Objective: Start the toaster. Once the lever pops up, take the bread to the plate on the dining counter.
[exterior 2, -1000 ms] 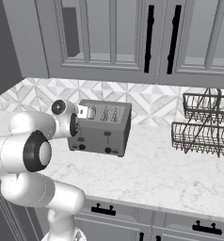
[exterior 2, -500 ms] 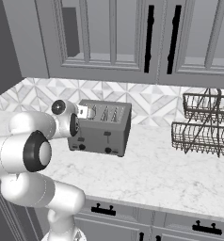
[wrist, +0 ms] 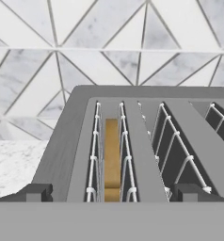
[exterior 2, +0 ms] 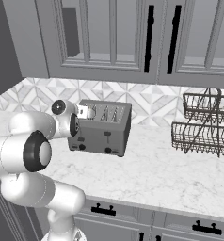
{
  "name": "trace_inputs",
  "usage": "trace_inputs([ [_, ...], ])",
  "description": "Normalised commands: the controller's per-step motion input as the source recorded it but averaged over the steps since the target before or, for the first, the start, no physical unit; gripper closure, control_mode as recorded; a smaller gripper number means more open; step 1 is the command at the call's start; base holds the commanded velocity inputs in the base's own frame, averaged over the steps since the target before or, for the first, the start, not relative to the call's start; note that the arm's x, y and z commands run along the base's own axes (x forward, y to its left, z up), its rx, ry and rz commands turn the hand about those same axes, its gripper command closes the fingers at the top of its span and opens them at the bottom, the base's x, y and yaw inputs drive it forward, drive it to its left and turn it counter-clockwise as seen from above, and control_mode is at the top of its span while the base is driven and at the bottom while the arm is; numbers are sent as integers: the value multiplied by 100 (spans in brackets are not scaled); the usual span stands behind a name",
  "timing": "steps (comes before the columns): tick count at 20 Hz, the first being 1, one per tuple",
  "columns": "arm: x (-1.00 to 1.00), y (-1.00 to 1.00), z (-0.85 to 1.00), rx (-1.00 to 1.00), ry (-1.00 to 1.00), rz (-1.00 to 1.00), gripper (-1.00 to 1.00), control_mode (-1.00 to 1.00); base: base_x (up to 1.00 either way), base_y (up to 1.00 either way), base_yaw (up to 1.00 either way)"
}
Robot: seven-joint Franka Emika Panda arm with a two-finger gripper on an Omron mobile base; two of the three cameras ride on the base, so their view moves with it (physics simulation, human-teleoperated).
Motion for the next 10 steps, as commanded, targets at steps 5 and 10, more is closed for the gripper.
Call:
trace_inputs([
  [5, 0, 0, 0, 0, 0, 0, -100, -100, 0, 0, 0],
  [10, 0, 0, 0, 0, 0, 0, -100, -100, 0, 0, 0],
])
